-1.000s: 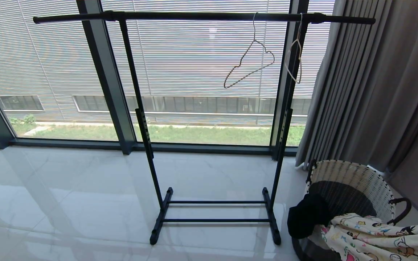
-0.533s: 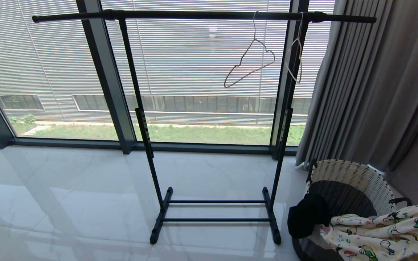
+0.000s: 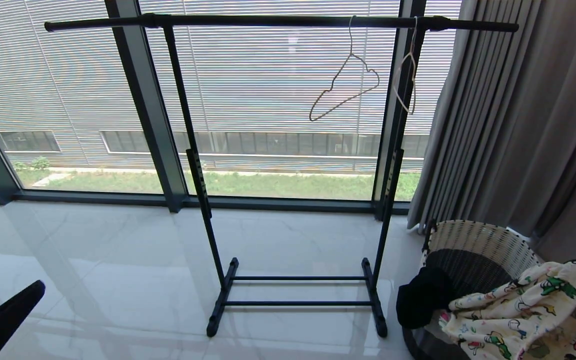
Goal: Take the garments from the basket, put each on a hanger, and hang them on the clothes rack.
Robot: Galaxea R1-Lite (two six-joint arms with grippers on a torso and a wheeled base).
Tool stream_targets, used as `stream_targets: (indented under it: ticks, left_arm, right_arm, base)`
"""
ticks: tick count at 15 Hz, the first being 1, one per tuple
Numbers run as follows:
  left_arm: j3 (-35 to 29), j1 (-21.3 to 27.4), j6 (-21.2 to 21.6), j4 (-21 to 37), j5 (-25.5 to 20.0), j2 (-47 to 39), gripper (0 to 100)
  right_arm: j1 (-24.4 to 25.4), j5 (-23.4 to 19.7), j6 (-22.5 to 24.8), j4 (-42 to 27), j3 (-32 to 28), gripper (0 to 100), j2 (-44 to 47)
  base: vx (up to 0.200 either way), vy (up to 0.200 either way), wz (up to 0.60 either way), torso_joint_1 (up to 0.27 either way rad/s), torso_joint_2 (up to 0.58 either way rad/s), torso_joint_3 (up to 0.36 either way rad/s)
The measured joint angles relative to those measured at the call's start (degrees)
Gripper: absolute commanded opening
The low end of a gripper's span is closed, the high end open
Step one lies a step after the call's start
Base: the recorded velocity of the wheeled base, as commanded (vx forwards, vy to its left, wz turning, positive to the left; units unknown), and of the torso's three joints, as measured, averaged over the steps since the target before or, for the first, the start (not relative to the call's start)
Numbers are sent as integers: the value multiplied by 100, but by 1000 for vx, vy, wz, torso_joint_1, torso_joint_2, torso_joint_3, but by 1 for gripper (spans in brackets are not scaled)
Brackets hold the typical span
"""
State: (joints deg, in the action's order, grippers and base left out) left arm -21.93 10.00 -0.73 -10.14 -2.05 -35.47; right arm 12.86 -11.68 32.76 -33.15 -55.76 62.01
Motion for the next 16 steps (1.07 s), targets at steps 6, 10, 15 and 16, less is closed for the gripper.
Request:
stream_targets:
  ticks: [6, 10, 15, 16]
  left_arm:
    - [-2030, 3567, -1070, -513, 1285, -4079, 100]
    - [-3582, 5397, -1936, -619, 1935, -6271, 100]
    - [-5208, 6111, -2171, -784, 2019, -8277, 100]
    - [-5387, 6126, -2180, -837, 1948, -8569, 100]
  right_arm:
    - [271, -143, -334, 224, -90, 0, 124]
    - [522, -173, -334, 241, -94, 0, 207]
    - [660, -167, -343, 312, -101, 0, 262]
    - [662, -167, -341, 316, -105, 0, 268]
  base:
    - [0, 0, 0, 0, 0, 0]
    - [0, 0, 0, 0, 0, 0]
    - [0, 0, 0, 0, 0, 0]
    - [0, 0, 0, 0, 0, 0]
